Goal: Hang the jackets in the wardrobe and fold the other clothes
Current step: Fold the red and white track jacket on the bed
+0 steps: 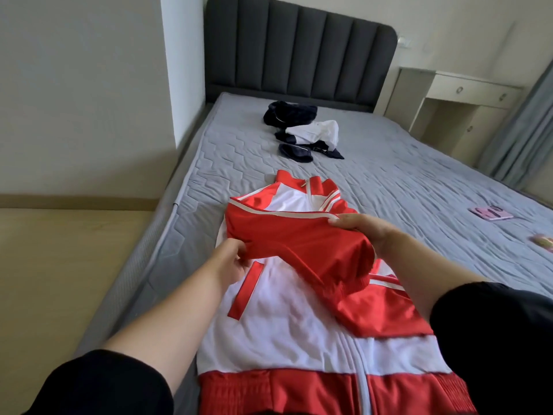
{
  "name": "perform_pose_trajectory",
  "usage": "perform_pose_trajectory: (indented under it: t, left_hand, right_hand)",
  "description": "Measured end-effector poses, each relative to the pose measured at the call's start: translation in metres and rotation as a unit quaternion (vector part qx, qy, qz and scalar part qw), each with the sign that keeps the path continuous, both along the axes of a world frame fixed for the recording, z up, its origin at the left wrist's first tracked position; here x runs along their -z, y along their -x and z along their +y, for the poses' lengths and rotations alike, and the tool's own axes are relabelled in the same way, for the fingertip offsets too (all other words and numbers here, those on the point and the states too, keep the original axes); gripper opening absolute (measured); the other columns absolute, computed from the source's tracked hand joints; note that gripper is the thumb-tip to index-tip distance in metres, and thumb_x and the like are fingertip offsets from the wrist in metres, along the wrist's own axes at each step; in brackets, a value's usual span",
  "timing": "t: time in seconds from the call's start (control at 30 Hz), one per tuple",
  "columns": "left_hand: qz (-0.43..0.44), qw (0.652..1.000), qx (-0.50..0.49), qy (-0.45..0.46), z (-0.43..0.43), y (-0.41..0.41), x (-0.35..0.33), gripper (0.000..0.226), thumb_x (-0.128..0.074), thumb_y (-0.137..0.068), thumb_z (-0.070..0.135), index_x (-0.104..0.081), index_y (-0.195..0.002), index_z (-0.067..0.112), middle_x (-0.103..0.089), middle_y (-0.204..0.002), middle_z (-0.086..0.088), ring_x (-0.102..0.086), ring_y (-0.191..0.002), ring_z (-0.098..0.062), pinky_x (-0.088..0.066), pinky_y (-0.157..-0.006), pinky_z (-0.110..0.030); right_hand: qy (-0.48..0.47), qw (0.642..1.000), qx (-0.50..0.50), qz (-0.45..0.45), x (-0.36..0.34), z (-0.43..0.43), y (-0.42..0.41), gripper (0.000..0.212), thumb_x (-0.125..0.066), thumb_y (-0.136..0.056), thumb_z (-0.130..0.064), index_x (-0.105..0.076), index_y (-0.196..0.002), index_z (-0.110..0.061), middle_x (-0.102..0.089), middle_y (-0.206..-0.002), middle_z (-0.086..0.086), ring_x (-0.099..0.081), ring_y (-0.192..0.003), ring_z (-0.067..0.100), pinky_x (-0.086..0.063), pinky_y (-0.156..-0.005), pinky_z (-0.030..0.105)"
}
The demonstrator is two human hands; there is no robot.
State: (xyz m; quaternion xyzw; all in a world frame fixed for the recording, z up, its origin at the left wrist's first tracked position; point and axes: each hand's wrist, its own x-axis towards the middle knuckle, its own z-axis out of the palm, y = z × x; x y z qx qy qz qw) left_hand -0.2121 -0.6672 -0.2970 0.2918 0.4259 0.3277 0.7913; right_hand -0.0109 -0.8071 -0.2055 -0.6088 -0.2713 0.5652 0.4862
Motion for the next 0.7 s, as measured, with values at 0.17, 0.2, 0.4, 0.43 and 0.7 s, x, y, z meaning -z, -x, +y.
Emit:
perform_pose_trajectory:
  t: [0.17, 0.2, 0.4, 0.43, 0.7]
  left_hand:
    - [-0.021, 0.997, 0.063, 0.037, -0.014, -0.006, -0.004, 0.024, -0.036, -0.086, 0.003, -0.047, -0.066, 0.011, -0.047, -0.057, -0.005, -0.047, -0.053, -0.018, -0.046, -0.06, -0.027]
    - [-0.036, 0.996, 0.071, 0.041, -0.013, -0.007, -0.003, 0.025, -0.036, -0.087, 0.006, -0.049, -0.066, 0.011, -0.049, -0.06, -0.006, -0.049, -0.059, -0.022, -0.045, -0.069, -0.033]
    - [-0.078, 0.983, 0.156, 0.06, -0.023, -0.015, 0.0, 0.026, -0.041, -0.095, 0.031, -0.051, -0.086, 0.008, -0.055, -0.086, -0.014, -0.057, -0.082, -0.031, -0.045, -0.076, -0.048]
    - [-0.074, 0.98, 0.176, 0.054, -0.028, -0.017, -0.001, 0.028, -0.041, -0.095, 0.034, -0.051, -0.096, 0.008, -0.057, -0.093, -0.015, -0.059, -0.087, -0.032, -0.046, -0.076, -0.049]
    - [-0.054, 0.981, 0.183, 0.022, -0.044, -0.027, 0.001, 0.018, -0.038, -0.097, 0.021, -0.053, -0.099, 0.013, -0.061, -0.093, -0.006, -0.059, -0.082, -0.023, -0.043, -0.066, -0.036]
  right_hand:
    - [-0.017, 1.0, 0.002, -0.003, 0.007, -0.035, -0.02, 0.024, -0.056, -0.074, -0.012, -0.077, -0.083, -0.007, -0.073, -0.083, 0.011, -0.071, -0.07, 0.019, -0.058, -0.064, 0.026]
    - [-0.033, 0.999, 0.011, -0.006, 0.012, -0.041, -0.023, 0.027, -0.057, -0.074, -0.011, -0.075, -0.093, -0.006, -0.072, -0.09, 0.012, -0.07, -0.076, 0.021, -0.058, -0.07, 0.029]
    - [-0.12, 0.986, 0.102, 0.057, 0.036, -0.064, -0.035, 0.042, -0.06, -0.075, -0.014, -0.064, -0.115, -0.006, -0.068, -0.105, 0.015, -0.067, -0.092, 0.025, -0.054, -0.084, 0.037]
    - [-0.068, 0.99, 0.106, 0.061, 0.04, -0.067, -0.035, 0.034, -0.062, -0.074, -0.022, -0.069, -0.103, -0.007, -0.07, -0.094, 0.013, -0.068, -0.083, 0.024, -0.054, -0.08, 0.037]
    - [0.089, 0.995, 0.052, 0.016, 0.051, -0.103, -0.029, 0.017, -0.053, -0.077, -0.009, -0.068, -0.074, -0.001, -0.07, -0.067, 0.012, -0.068, -0.056, 0.019, -0.058, -0.057, 0.028]
